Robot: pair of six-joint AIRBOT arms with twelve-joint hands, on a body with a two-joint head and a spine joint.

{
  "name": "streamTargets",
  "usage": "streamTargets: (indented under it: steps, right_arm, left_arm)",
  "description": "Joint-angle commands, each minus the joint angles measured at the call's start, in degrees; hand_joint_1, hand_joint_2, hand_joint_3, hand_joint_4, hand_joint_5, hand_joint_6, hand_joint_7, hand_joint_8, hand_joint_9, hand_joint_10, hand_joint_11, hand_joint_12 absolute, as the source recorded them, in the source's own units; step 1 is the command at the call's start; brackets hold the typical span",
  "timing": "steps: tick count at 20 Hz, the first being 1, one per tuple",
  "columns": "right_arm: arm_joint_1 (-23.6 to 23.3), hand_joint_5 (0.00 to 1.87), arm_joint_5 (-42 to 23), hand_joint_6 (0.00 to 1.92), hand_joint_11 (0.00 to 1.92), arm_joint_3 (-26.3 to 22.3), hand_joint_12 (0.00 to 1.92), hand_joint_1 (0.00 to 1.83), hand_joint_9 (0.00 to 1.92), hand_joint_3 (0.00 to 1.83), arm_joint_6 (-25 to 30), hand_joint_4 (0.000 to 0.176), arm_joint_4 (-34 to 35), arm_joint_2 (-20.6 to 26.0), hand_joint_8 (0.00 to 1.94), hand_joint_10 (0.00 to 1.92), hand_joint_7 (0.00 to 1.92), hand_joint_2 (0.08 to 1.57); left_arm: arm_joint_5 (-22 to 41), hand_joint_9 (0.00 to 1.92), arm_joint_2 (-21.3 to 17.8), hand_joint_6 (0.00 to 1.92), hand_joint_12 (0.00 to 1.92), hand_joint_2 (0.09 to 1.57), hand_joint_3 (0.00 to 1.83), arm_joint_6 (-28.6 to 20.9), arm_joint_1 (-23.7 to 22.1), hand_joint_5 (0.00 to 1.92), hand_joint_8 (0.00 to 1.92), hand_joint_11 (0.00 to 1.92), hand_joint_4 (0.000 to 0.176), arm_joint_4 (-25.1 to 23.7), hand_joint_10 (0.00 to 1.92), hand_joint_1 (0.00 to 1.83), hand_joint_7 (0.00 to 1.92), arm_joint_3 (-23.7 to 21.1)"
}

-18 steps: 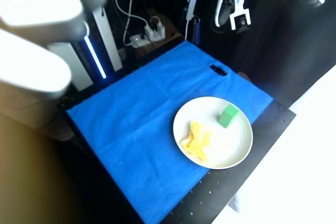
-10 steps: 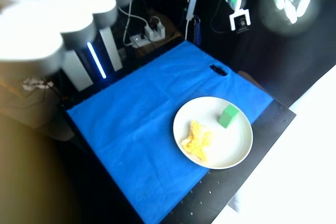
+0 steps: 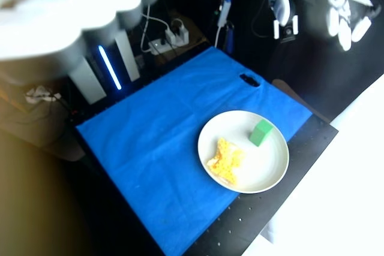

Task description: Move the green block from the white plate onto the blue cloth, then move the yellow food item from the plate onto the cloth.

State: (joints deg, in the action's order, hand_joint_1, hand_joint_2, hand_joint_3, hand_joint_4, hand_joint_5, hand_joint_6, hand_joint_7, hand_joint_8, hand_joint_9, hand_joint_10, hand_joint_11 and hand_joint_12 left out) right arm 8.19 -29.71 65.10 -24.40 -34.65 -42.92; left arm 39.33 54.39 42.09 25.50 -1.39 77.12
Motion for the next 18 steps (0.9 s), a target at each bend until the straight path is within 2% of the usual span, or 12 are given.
streamTargets:
  steps: [1, 2, 3, 4, 6, 8, 11, 13, 14, 15, 16, 18]
  right_arm:
    - [-0.44, 0.06, -5.52, 0.00, 0.00, 0.23, 0.00, 0.06, 0.00, 0.01, 0.01, 0.110, 2.56, -0.03, 0.00, 0.00, 0.00, 1.12]
    - [-0.26, 0.05, -5.52, 0.00, 0.00, 0.35, 0.00, 0.06, 0.00, 0.00, 0.01, 0.116, 2.61, -0.26, 0.00, 0.00, 0.00, 1.11]
    - [-0.21, 0.06, -5.52, 0.00, 0.00, 0.47, 0.00, 0.08, 0.00, 0.00, 0.01, 0.121, 2.77, -0.51, 0.00, 0.00, 0.00, 1.11]
    - [-0.14, 0.06, -5.52, 0.00, 0.00, 0.59, 0.00, 0.06, 0.00, 0.01, 0.01, 0.122, 2.94, -0.74, 0.00, 0.00, 0.00, 1.12]
    - [0.20, 0.07, -5.53, 0.01, 0.00, 0.67, 0.00, 0.06, 0.00, 0.00, 0.01, 0.169, 3.46, -0.97, 0.01, 0.00, 0.02, 1.09]
    - [0.53, 0.07, -5.53, 0.00, 0.00, 0.84, 0.00, 0.05, 0.00, 0.00, 0.01, 0.157, 3.62, -1.20, 0.00, 0.00, 0.02, 1.10]
    - [0.75, 0.09, -5.53, 0.01, 0.00, 1.01, 0.00, 0.07, 0.00, 0.00, 0.01, 0.176, 3.73, -1.42, 0.00, 0.00, 0.03, 1.09]
    - [0.75, 0.07, -5.55, 0.01, 0.00, 1.00, 0.00, 0.02, 0.00, 0.00, 0.01, 0.165, 3.74, -1.49, 0.00, 0.00, 0.01, 1.09]
    - [0.75, 0.07, -5.55, 0.01, 0.00, 1.00, 0.00, 0.02, 0.00, 0.00, 0.01, 0.165, 3.74, -1.54, 0.00, 0.00, 0.01, 1.09]
    - [0.76, 0.07, -5.55, 0.01, 0.00, 1.00, 0.00, 0.02, 0.00, 0.01, 0.01, 0.148, 3.74, -1.64, 0.01, 0.00, 0.03, 1.11]
    - [0.87, 0.09, -5.56, 0.01, 0.00, 1.00, 0.00, 0.09, 0.00, 0.00, 0.01, 0.170, 3.74, -1.76, 0.01, 0.00, 0.03, 1.08]
    - [1.03, 0.08, -5.56, 0.00, 0.00, 1.00, 0.00, 0.08, 0.02, 0.00, 0.01, 0.175, 3.74, -1.91, 0.01, 0.01, 0.05, 1.07]
  left_arm:
    - [1.88, 0.64, 0.36, 0.04, 1.29, 1.30, 0.00, -1.55, -1.82, 0.59, 0.00, 0.01, 0.125, -1.07, 0.02, 0.44, 0.62, 0.74]
    - [-1.18, 0.64, 1.16, 0.03, 1.29, 1.30, 0.00, -4.21, -3.53, 0.60, 0.00, 0.01, 0.125, -4.55, 0.02, 0.44, 0.62, 2.05]
    - [-3.26, 0.23, 1.66, 0.01, 0.76, 0.88, 0.00, -6.49, -4.52, 0.17, 0.00, 0.00, 0.137, -7.22, 0.00, 0.65, 0.26, 3.05]
    - [-4.88, 0.17, 1.91, 0.00, 0.61, 0.73, 0.00, -6.79, -5.18, 0.12, 0.00, 0.03, 0.129, -8.33, 0.00, 0.75, 0.23, 3.46]
    - [-8.92, 0.13, 2.56, 0.00, 0.50, 0.70, 0.01, -6.79, -6.96, 0.05, 0.00, 0.06, 0.116, -11.09, 0.00, 0.76, 0.21, 4.27]
    - [-13.33, 0.10, 3.83, 0.00, 0.48, 0.73, 0.02, -6.78, -8.39, 0.03, 0.00, 0.03, 0.169, -13.65, 0.00, 0.70, 0.16, 5.54]
    - [-16.24, 0.16, 5.31, 0.00, 0.36, 0.72, 0.00, -6.79, -8.44, 0.00, 0.00, 0.09, 0.170, -15.12, 0.00, 0.69, 0.16, 6.71]
    - [-18.34, 0.20, 6.65, 0.00, 0.28, 0.69, 0.00, -6.79, -8.74, 0.03, 0.02, 0.13, 0.116, -16.41, 0.01, 0.73, 0.23, 7.63]
    - [-18.71, 0.20, 6.95, 0.00, 0.28, 0.69, 0.00, -6.79, -8.79, 0.03, 0.02, 0.13, 0.116, -16.62, 0.01, 0.73, 0.23, 7.83]
    - [-19.42, 0.21, 7.44, 0.00, 0.27, 0.72, 0.01, -6.80, -8.86, 0.03, 0.03, 0.12, 0.085, -17.06, 0.01, 0.76, 0.26, 8.15]
    - [-20.08, 0.25, 8.02, 0.00, 0.26, 0.73, 0.00, -6.80, -8.89, 0.07, 0.01, 0.14, 0.075, -17.31, 0.01, 0.81, 0.28, 8.51]
    - [-20.89, 0.30, 8.88, 0.00, 0.23, 0.72, 0.00, -6.80, -8.89, 0.08, 0.00, 0.19, 0.057, -17.36, 0.00, 0.80, 0.28, 9.17]
